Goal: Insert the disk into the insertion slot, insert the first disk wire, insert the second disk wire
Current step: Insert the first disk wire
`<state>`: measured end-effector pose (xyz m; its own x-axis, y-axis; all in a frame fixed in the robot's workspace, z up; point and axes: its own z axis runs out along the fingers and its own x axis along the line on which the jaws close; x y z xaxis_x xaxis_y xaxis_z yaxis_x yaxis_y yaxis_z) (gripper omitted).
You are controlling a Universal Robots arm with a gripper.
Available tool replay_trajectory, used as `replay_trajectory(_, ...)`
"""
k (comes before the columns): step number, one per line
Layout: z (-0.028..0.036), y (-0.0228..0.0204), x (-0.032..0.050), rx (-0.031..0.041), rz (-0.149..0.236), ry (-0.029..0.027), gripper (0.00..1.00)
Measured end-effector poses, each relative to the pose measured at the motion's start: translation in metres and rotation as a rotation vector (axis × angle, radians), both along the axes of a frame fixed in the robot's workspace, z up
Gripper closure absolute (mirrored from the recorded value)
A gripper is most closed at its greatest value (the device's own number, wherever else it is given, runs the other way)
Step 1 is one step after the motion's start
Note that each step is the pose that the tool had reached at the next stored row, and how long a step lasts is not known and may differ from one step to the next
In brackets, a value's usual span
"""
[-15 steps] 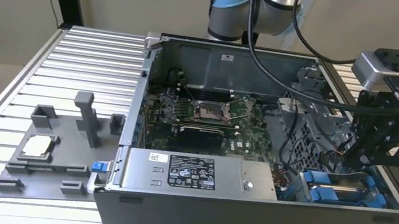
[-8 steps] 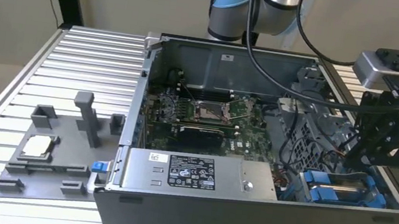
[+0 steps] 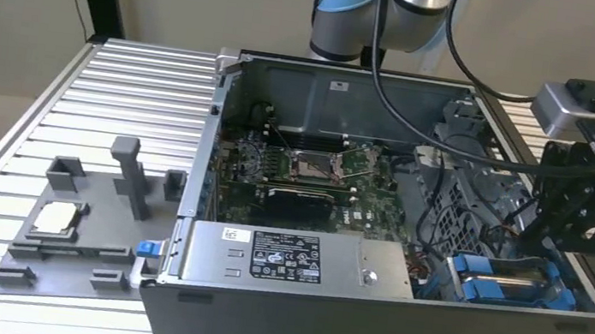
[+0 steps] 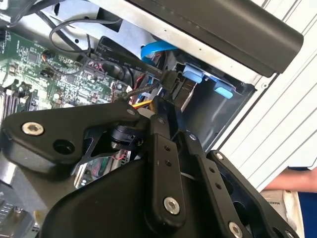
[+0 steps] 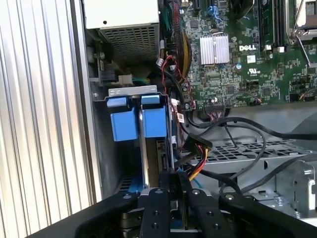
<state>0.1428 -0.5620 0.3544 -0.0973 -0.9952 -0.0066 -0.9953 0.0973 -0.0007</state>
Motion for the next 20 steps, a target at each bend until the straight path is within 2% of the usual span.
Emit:
replay_trajectory(7,-0.0006,-0.0003,0.0002,0.0001,-0.001,0.0000,1.00)
replay_trajectory(10,-0.0020,-0.0004,0.0034,0.0004,-0.001,0.0004,1.00)
replay_trajectory(13,-0.0041,-0.0003,0.0093,0.0002,-0.001,0.0072,1.00)
replay_trajectory(16,-0.0060,-0.0003,0.0124,-0.0011,-0.001,0.0250,1.00)
replay_trajectory(17,-0.0067,-0.0004,0.0126,-0.0012,-0.001,0.0277,1.00)
replay_trajectory(20,-0.0084,-0.0003,0.0133,-0.0011,-0.001,0.0296,1.00)
